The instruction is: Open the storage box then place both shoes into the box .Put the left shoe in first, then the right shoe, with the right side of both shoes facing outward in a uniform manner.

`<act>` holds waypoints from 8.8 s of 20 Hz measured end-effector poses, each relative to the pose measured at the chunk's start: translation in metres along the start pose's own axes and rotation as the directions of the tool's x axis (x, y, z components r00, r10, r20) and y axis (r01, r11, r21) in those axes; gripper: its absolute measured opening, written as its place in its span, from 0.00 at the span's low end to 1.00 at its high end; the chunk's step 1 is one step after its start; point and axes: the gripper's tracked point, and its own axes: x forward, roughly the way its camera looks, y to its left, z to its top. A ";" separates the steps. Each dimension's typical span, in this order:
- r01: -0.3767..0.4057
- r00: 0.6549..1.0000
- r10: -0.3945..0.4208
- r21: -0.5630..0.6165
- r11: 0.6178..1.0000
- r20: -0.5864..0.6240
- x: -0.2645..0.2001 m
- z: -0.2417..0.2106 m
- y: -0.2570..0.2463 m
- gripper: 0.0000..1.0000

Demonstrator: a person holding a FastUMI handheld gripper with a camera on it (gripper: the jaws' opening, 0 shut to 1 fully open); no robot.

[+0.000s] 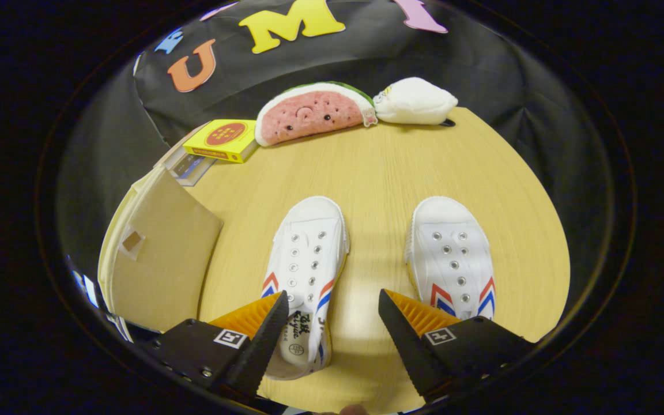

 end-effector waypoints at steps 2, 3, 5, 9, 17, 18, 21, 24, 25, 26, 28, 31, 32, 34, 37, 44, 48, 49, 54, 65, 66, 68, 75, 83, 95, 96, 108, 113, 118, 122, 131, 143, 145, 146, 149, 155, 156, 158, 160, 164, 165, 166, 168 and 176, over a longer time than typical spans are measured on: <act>-0.022 0.999 0.023 0.032 0.999 -0.033 0.008 -0.005 0.002 0.94; -0.026 0.998 0.028 0.041 0.999 -0.050 0.013 -0.007 0.001 0.91; -0.042 0.997 0.045 0.050 0.998 -0.066 0.016 -0.008 0.003 0.76; -0.089 0.990 0.095 0.069 0.994 -0.101 0.021 -0.006 0.014 0.39; -0.093 0.986 0.114 0.165 0.982 -0.119 0.009 -0.005 0.016 0.01; -0.093 0.987 0.113 0.172 0.981 -0.113 0.006 -0.004 0.018 0.01; -0.120 0.986 0.143 0.235 0.965 -0.083 -0.023 -0.006 0.027 0.00; -0.128 0.988 0.145 0.275 0.953 -0.045 -0.052 0.000 0.043 0.01; -0.126 0.989 0.141 0.277 0.953 -0.035 -0.062 0.003 0.051 0.00; -0.124 0.990 0.137 0.277 0.953 -0.027 -0.072 0.007 0.059 0.00; -0.118 0.992 0.125 0.260 0.958 -0.012 -0.095 0.015 0.080 0.00; -0.147 0.989 0.144 0.210 0.967 0.032 -0.129 0.034 0.126 0.00; -0.161 0.987 0.155 0.204 0.966 0.044 -0.138 0.040 0.143 0.00; -0.184 0.982 0.173 0.207 0.961 0.069 -0.149 0.050 0.181 0.00; -0.206 0.977 0.191 0.194 0.959 0.093 -0.148 0.060 0.240 0.00; -0.215 0.977 0.211 0.148 0.965 0.043 -0.103 0.039 0.350 0.00; -0.172 0.984 0.176 0.151 0.973 -0.009 -0.065 0.010 0.376 0.01; -0.157 0.986 0.162 0.152 0.976 -0.022 -0.057 0.003 0.379 0.00; -0.082 0.994 0.089 0.125 0.989 -0.055 -0.026 -0.015 0.376 0.00; -0.098 0.989 0.104 0.066 0.993 -0.109 0.001 -0.024 0.393 0.14; -0.115 0.988 0.120 0.059 0.992 -0.096 -0.001 -0.021 0.396 0.23; -0.122 0.991 0.122 0.012 0.993 -0.058 -0.010 -0.012 0.396 0.49; 0.019 0.936 0.069 -0.245 0.969 0.344 -0.090 0.054 0.361 0.91; 0.141 0.848 -0.048 -0.136 0.981 0.528 -0.197 0.064 0.232 0.91; 0.288 0.863 -0.295 0.079 0.954 0.410 -0.216 0.014 -0.055 0.91; 0.279 0.887 -0.284 0.067 0.958 0.364 -0.201 0.007 -0.070 0.91; 0.193 0.978 -0.192 -0.006 0.981 0.080 -0.062 -0.017 -0.145 0.91; 0.145 0.989 -0.145 0.001 0.989 0.012 -0.036 -0.013 -0.149 0.91; 0.070 0.997 -0.070 0.000 0.998 -0.037 -0.030 -0.012 -0.136 0.51; 0.073 0.996 -0.072 0.024 0.997 -0.052 -0.031 -0.012 -0.140 0.25; 0.051 0.999 -0.049 0.124 0.991 -0.021 -0.065 -0.009 -0.119 0.00; -0.030 0.994 0.009 0.186 0.982 0.113 -0.161 0.039 0.079 0.00; -0.047 0.990 0.023 0.177 0.983 0.136 -0.168 0.048 0.130 0.00; -0.061 0.989 0.036 0.175 0.983 0.145 -0.169 0.051 0.155 0.00; -0.091 0.985 0.064 0.169 0.981 0.158 -0.164 0.059 0.220 0.00; -0.076 0.989 0.059 0.126 0.989 0.133 -0.123 0.045 0.297 0.00; -0.064 0.990 0.049 0.112 0.992 0.129 -0.113 0.041 0.303 0.00; -0.043 0.993 0.031 0.099 0.994 0.115 -0.096 0.033 0.311 0.00; -0.021 0.995 0.013 0.084 0.996 0.102 -0.083 0.026 0.313 0.00; 0.022 0.995 -0.027 0.056 0.998 0.091 -0.068 0.013 0.306 0.00; 0.025 0.995 -0.029 0.044 0.999 0.100 -0.066 0.014 0.306 0.00; 0.031 0.994 -0.035 0.033 0.999 0.106 -0.065 0.015 0.304 0.00; 0.029 0.995 -0.031 0.022 0.999 0.096 -0.064 0.010 0.306 0.00; 0.042 0.996 -0.044 0.029 0.999 0.075 -0.057 -0.005 0.292 0.00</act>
